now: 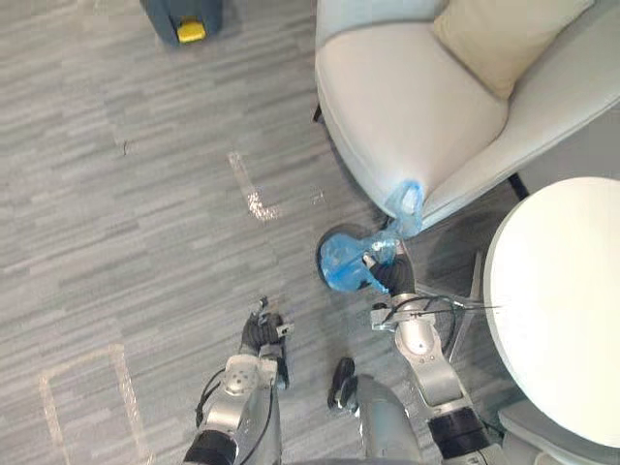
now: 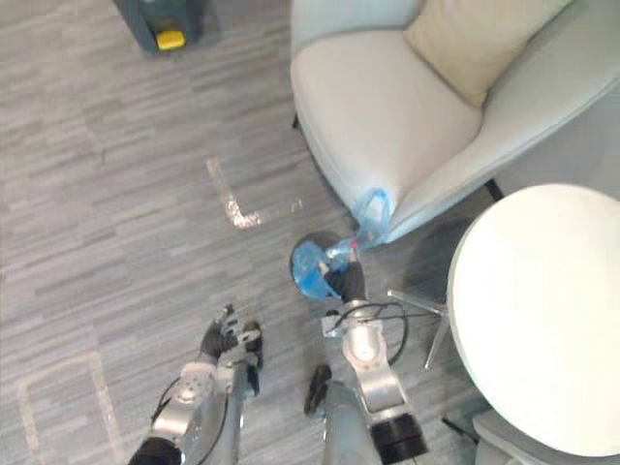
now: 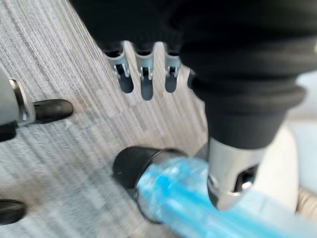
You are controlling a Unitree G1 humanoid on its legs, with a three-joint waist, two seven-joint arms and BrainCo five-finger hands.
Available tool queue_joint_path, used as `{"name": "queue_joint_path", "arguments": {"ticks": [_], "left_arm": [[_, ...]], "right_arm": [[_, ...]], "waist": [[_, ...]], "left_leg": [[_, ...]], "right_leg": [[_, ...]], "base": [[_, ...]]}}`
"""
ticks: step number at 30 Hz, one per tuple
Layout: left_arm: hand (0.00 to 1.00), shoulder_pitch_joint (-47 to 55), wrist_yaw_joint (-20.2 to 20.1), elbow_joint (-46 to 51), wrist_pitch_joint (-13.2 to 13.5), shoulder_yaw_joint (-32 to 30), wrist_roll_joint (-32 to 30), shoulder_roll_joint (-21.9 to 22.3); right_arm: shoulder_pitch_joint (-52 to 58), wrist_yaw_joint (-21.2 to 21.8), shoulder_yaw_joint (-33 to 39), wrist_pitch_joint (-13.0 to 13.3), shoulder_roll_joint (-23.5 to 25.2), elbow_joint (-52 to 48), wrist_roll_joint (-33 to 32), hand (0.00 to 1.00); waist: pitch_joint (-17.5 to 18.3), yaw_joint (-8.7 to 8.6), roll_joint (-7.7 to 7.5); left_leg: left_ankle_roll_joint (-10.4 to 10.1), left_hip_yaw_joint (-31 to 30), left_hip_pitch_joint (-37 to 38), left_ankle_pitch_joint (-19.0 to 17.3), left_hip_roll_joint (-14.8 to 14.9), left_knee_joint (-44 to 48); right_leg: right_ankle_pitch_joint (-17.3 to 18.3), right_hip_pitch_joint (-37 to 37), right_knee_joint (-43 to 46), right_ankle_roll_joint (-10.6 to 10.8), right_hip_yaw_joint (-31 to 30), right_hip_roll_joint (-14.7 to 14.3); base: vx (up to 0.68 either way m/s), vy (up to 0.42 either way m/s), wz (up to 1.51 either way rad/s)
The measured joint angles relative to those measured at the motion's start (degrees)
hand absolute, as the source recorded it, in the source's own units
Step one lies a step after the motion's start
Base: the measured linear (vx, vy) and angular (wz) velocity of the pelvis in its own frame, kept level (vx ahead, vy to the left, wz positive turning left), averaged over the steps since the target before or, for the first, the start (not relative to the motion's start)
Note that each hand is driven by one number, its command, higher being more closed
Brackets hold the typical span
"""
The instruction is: Gather rubbish on tea table into small bin, then transfer packed bag to large trash can.
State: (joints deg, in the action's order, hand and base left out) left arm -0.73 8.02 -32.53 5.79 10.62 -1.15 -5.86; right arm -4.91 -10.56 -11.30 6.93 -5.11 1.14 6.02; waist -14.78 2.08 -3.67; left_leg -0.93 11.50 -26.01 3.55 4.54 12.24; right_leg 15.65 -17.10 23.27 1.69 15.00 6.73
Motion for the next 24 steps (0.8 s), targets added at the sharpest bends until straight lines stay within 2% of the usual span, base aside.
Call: {"name": "queue_joint_path", "arguments": {"ticks": [6,10,14,19,21,24], "left_arm": [[0.00,3.05,-1.88,4.91,0.08,1.83,-1.07,-0.72],[0.00,4.91,-2.69,14.63,0.63,2.99,-1.07,-1.93],[0.00,4.85,-3.49,23.08,2.54,4.36,-1.07,-3.22],[0.00,4.10,-4.17,27.75,5.21,5.25,-1.03,-6.21],[0.00,3.23,-4.69,29.12,5.68,5.38,-1.03,-7.05],[0.00,1.74,-4.77,29.69,6.43,6.57,-1.39,-8.48]], "right_arm": [[2.98,4.22,0.42,0.35,-2.26,-0.06,-3.39,1.00],[3.60,7.65,0.39,0.90,-4.34,-0.42,-6.20,1.00],[4.48,10.98,0.25,1.31,-9.28,-3.40,-10.78,1.00],[4.83,14.74,-0.14,2.90,-13.62,-9.36,-16.44,1.00],[4.41,16.02,-0.26,3.99,-14.07,-10.29,-18.73,1.00],[4.21,17.48,-0.89,4.11,-14.24,-10.64,-21.91,1.00]], "waist": [[4.14,-1.04,0.04],[5.99,-1.72,0.09],[7.75,-2.13,0.67],[9.33,-2.55,1.90],[9.36,-2.68,1.93],[10.11,-2.74,2.03]], "left_leg": [[-0.11,0.63,8.72,0.09,-1.27,-6.14],[-0.18,1.76,13.99,0.92,-2.13,-10.74],[0.12,1.95,17.03,2.88,-3.29,-15.74],[0.45,1.92,19.05,3.54,-3.23,-18.15],[0.47,1.97,19.82,3.53,-3.48,-18.15],[0.51,1.98,20.39,3.54,-3.93,-18.15]], "right_leg": [[-3.06,9.47,-9.17,0.92,-1.26,-0.84],[-4.62,13.33,-13.05,1.38,-3.12,-0.88],[-5.53,14.85,-14.56,2.02,-3.92,-0.91],[-7.27,15.45,-15.51,2.18,-5.02,-1.21],[-7.41,16.03,-15.53,2.28,-5.51,-0.94],[-7.41,16.53,-15.64,2.28,-6.30,-0.55]], "base": [[0.14,0.014,-0.09],[0.07,0.013,-0.16],[0.03,0.031,-0.09],[0.01,0.053,-0.03],[0.01,0.051,-0.03],[-0.01,0.051,-0.03]]}}
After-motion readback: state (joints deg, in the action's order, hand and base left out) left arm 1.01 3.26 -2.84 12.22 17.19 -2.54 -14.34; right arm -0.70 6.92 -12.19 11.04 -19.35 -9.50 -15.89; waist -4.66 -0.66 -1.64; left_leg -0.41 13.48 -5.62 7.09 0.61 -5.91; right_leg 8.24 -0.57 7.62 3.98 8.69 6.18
